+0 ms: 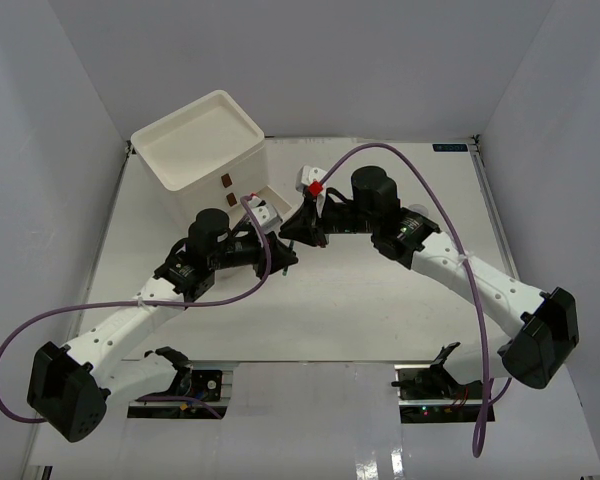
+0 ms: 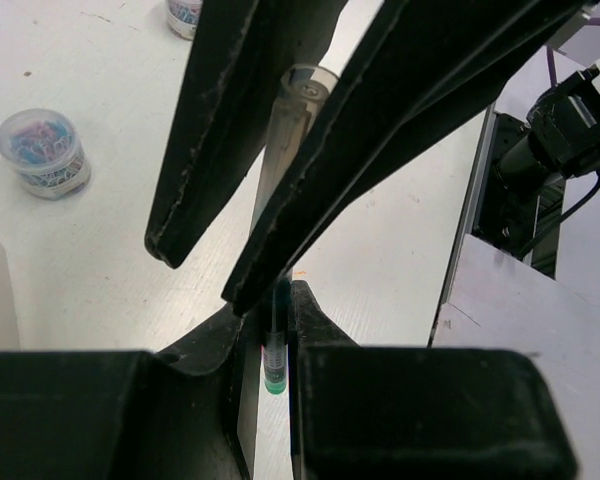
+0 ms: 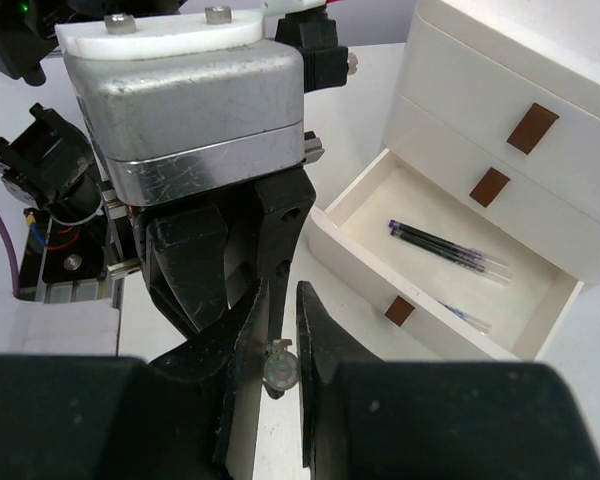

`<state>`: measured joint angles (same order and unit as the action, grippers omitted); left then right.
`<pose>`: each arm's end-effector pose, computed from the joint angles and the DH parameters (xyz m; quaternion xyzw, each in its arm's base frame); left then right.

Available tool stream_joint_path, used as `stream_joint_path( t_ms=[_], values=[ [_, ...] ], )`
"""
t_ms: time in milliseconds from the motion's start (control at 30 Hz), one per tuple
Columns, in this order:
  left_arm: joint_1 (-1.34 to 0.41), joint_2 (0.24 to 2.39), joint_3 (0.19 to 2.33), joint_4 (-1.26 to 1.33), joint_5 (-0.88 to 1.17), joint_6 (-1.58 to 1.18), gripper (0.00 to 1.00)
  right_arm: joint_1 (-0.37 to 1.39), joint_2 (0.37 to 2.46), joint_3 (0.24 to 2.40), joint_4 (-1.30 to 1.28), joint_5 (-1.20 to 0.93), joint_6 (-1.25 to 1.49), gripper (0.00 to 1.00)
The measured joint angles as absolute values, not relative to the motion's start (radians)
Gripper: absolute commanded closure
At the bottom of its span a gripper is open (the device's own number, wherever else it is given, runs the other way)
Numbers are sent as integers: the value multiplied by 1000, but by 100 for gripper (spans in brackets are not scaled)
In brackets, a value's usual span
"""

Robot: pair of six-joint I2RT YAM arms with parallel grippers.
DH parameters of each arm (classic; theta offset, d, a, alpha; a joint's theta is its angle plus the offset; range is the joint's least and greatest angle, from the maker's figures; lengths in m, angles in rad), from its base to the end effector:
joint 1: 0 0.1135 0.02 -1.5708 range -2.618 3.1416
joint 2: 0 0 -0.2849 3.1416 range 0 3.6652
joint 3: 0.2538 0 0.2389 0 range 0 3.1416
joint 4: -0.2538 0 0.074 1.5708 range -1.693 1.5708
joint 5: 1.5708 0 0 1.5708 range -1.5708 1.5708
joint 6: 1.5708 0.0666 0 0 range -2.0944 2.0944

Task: Sort the stationery into containers
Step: Close the pen cap on the pen.

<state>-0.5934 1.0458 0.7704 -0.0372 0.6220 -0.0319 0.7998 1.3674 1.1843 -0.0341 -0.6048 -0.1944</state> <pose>0.1756 -0.1652 0.3155 0.3863 0.6897 -0.4077 0.4569 0.2004 0.2606 0.3817 -0.5188 0.5652 0.3998 0.5015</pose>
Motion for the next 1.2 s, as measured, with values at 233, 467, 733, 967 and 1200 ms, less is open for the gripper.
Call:
stream_joint_path(
  t_ms=[233,467,733,967,1200],
  values=[
    [-591,1040,747,7,691,-16,100,802,1356,1244,-142,-609,-181,88],
    [-591,1018,672,92,741,-17,100,815,1374,1300,-265,-604,-163,84],
    [-591,1025,656,198,748,-33,100,817,1404,1322,-363,-580,-154,69],
    [-585,1091,652,253,759,-69,100,810,1445,1368,-432,-529,-154,59],
    [-585,1102,652,274,736,-77,100,806,1447,1385,-448,-492,-155,50]
  ],
)
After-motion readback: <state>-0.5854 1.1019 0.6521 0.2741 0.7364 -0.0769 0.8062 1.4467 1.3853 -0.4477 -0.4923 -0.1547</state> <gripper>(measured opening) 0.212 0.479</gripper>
